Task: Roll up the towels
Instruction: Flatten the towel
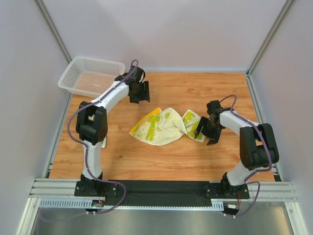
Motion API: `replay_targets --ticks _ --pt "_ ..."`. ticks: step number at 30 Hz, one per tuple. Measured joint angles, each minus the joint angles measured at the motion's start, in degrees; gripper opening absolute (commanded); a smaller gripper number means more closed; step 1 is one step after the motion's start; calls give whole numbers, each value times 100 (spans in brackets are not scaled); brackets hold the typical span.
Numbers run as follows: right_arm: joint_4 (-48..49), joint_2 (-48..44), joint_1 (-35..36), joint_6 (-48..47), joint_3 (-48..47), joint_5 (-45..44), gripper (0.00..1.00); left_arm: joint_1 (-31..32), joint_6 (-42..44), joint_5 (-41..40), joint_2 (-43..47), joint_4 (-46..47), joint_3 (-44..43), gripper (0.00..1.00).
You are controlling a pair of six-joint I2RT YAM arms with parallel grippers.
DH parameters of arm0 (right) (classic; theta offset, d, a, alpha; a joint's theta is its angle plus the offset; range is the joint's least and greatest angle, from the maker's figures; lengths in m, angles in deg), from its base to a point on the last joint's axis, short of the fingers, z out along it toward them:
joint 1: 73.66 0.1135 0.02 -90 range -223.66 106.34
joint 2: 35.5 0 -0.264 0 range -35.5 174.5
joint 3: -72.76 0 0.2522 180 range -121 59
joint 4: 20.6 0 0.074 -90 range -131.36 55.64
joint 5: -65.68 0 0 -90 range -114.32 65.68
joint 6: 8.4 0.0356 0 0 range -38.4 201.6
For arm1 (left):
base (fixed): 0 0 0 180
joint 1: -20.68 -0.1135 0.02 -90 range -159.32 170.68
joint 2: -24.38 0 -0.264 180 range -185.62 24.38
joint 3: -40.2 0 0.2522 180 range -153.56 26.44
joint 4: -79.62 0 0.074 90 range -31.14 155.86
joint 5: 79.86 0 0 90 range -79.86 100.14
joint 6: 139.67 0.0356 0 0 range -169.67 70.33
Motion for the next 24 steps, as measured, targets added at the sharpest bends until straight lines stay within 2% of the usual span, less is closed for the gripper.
replay_targets --ticks 1,2,4,5,7,10,11,13,24 --pt "50 83 0 4 0 7 70 -2 31 31 -42 -7 -4 68" --pt "70 157 0 17 -4 20 61 -2 66 72 -87 -24 -4 68" --pt "116 199 0 31 -20 66 54 -2 188 208 -201 -31 -20 68" --pt "136 225 -4 33 -26 87 44 -2 247 254 -269 -61 -68 68" --pt "173 306 -7 26 -61 133 38 -2 363 348 -417 -105 -184 69" --pt "234 387 -7 13 -90 219 22 2 579 549 -669 -142 -413 70" --pt "262 404 -7 11 -92 249 10 11 649 619 -741 -153 -470 70" --pt "326 448 -7 9 -90 308 0 39 789 708 -881 -175 -566 72" --pt "428 505 -7 -26 -114 485 0 643 1320 605 -1620 -407 -1357 75"
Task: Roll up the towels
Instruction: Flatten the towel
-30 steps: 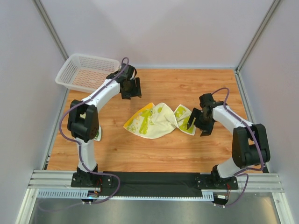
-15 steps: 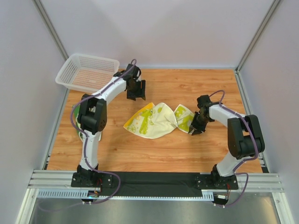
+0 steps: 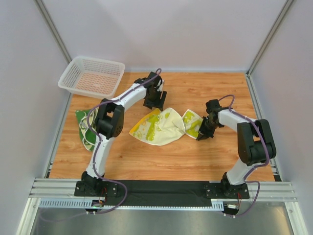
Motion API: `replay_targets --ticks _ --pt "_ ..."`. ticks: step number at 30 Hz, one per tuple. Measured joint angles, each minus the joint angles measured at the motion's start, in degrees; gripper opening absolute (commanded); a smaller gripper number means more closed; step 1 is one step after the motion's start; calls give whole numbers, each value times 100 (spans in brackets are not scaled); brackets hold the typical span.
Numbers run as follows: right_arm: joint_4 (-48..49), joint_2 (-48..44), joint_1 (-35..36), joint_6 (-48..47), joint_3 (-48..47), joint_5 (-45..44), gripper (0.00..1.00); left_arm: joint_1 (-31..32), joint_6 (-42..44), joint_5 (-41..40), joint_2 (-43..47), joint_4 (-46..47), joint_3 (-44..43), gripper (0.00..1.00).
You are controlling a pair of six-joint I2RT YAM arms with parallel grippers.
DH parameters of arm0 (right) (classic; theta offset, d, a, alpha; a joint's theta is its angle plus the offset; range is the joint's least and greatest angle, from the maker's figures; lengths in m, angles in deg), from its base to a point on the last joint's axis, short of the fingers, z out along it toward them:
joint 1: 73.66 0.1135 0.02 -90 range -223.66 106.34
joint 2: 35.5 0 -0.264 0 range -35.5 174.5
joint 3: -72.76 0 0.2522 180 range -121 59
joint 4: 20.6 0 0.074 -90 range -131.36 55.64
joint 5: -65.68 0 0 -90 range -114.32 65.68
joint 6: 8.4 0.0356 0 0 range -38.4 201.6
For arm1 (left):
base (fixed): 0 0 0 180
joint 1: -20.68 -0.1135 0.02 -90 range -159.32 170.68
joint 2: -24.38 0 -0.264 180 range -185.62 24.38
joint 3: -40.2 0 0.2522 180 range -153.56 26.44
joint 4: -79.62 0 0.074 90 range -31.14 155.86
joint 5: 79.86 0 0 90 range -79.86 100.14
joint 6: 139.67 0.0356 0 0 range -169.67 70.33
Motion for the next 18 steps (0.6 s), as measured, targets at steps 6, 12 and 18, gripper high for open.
replay_targets --ticks 6,12,18 --pt "-15 48 0 -28 -48 31 0 234 44 -494 -398 -339 -509 65" --pt "-20 66 0 -66 -68 52 0 210 11 -730 -531 -415 -682 21" --pt "-42 63 0 -94 -83 55 0 173 31 -813 -522 -404 -651 0"
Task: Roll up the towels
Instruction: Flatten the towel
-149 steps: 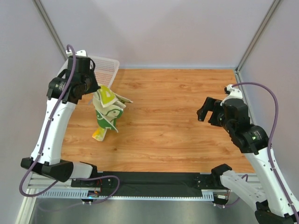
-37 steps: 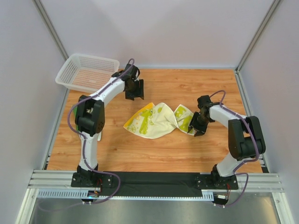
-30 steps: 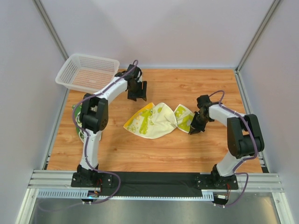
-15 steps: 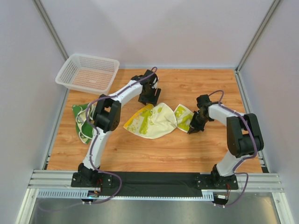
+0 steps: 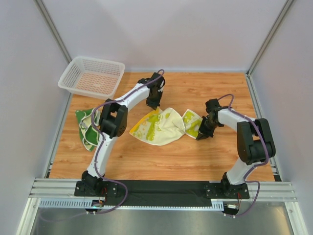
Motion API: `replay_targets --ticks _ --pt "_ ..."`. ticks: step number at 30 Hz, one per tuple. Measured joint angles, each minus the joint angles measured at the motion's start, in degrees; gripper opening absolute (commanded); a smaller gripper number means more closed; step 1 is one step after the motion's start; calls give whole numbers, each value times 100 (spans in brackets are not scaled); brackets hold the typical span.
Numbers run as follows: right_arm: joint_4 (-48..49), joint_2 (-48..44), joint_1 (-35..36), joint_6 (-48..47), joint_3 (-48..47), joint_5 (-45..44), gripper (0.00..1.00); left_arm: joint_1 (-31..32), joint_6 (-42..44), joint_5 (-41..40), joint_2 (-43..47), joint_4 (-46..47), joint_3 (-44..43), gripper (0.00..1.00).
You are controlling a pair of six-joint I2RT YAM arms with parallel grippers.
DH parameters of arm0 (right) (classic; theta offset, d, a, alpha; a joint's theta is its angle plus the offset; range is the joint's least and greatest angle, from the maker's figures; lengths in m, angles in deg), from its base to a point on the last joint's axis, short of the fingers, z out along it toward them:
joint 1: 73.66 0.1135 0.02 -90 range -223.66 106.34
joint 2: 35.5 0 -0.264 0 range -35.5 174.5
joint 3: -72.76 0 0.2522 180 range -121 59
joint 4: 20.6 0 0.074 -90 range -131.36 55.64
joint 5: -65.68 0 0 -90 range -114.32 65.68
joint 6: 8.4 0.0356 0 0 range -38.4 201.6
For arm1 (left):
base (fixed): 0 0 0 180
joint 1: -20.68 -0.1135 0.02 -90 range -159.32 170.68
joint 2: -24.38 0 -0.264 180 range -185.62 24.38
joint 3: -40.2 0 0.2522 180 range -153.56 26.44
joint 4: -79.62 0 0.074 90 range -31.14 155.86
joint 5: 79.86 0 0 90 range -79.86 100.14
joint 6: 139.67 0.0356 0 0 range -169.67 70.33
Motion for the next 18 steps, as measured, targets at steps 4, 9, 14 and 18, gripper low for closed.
replay_targets --ticks 4,9,14,18 --pt "-28 -46 2 -33 -13 -26 0 -7 2 -133 269 17 407 0" --pt "-291 -667 11 -57 -37 -133 0 -131 -2 -350 1093 -101 1187 0" --pt "-579 -1784 11 -59 -245 -214 0 -297 -11 -660 2758 -109 1849 0" --pt "-922 -2430 11 -66 -450 -264 0 -293 -52 -802 4033 -46 2275 0"
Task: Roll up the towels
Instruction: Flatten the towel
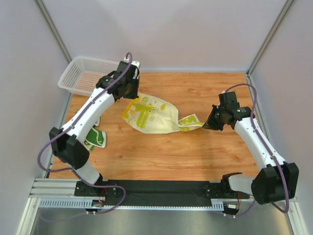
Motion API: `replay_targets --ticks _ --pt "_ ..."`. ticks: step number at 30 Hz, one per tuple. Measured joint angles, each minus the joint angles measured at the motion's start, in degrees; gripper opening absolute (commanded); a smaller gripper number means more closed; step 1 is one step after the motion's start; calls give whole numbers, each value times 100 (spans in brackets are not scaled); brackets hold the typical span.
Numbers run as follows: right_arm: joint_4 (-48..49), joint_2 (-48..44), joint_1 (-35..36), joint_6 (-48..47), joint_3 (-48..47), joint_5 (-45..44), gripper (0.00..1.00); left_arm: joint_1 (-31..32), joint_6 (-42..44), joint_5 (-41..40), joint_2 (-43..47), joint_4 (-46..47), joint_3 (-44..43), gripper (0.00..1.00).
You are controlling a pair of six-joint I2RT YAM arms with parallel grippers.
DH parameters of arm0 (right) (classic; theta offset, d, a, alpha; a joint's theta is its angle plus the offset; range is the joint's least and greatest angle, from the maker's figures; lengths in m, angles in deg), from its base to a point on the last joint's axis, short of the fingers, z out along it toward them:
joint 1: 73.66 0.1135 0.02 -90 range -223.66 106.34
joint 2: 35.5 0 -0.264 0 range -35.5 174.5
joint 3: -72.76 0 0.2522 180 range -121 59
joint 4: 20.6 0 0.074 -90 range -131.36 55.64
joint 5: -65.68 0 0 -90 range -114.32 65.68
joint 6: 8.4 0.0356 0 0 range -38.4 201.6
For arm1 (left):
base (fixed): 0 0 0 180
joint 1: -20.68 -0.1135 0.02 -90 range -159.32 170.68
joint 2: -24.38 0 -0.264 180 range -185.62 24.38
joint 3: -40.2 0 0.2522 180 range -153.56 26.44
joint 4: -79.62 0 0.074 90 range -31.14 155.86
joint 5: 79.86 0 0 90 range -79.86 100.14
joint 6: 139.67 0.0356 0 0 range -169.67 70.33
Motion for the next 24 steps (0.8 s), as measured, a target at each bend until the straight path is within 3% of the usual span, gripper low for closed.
replay_targets --ticks 8,16,19,24 --pt "-1163 -1497 0 15 -304 -245 0 22 -181 -39 2116 -216 1189 0" --pt "-2339 -3073 0 245 -940 -562 0 142 -455 286 4048 -964 1740 0" --pt "-2577 -3257 0 319 -951 -597 0 160 -632 389 4583 -1263 1904 0" --pt "-2695 -2776 0 330 -835 -807 0 160 -1049 739 4933 -1250 2590 0"
